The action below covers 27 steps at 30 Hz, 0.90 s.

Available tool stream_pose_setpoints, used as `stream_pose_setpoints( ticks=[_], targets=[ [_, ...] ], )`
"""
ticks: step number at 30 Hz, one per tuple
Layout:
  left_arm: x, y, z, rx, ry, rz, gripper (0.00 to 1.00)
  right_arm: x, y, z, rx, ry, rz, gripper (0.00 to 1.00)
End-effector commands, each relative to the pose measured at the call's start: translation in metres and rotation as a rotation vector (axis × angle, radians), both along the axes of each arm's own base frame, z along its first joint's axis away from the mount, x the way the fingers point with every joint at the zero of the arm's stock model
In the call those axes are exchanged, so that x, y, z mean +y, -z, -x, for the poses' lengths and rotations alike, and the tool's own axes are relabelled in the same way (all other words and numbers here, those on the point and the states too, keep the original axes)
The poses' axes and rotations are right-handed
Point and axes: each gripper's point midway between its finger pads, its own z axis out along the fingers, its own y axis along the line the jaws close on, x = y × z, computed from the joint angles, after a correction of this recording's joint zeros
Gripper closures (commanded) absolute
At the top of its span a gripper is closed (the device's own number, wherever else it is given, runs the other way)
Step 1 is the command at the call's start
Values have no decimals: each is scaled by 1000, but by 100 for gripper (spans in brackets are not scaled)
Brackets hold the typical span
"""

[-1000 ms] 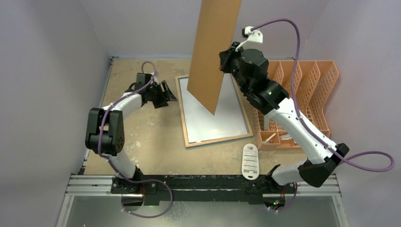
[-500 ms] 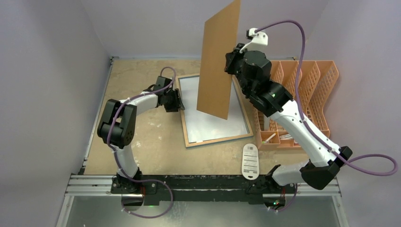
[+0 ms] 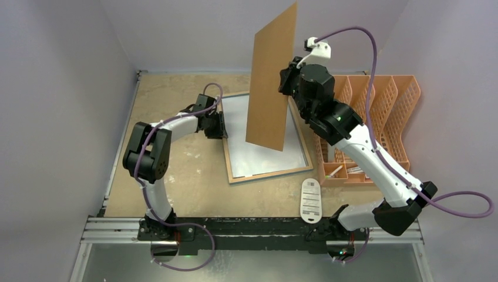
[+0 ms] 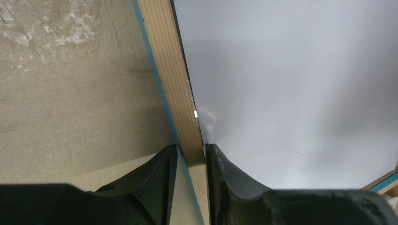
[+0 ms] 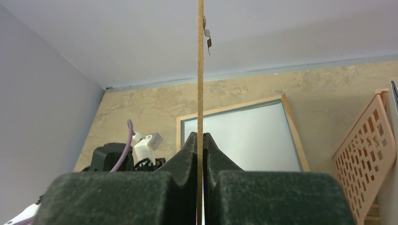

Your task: Put the photo into the frame

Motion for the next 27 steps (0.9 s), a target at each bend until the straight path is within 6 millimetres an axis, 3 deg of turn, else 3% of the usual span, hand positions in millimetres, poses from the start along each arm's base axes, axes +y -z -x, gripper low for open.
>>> stream_pose_setpoints(
  ticks=[1,9,14,19,23,27],
  targets=[
    [26,-3,8,2,60,-132,69,-1,-45,9,-78,-24,-103,100],
    [68,-6,21,45,32,-97,69,13,-41,11,-31,-95,-76,100],
    [99,-16,17,35,-19,-87,66,22,-35,7,-13,-121,-73,100],
    [116,-11,20,65,-39,-114,64,36,-26,1,27,-148,-75,100],
    [112,-28,12,32,-49,-89,58,40,-24,1,46,-162,-72,100],
    [115,-61,-2,-26,-62,-104,49,46,-20,0,69,-184,-63,100]
  ],
)
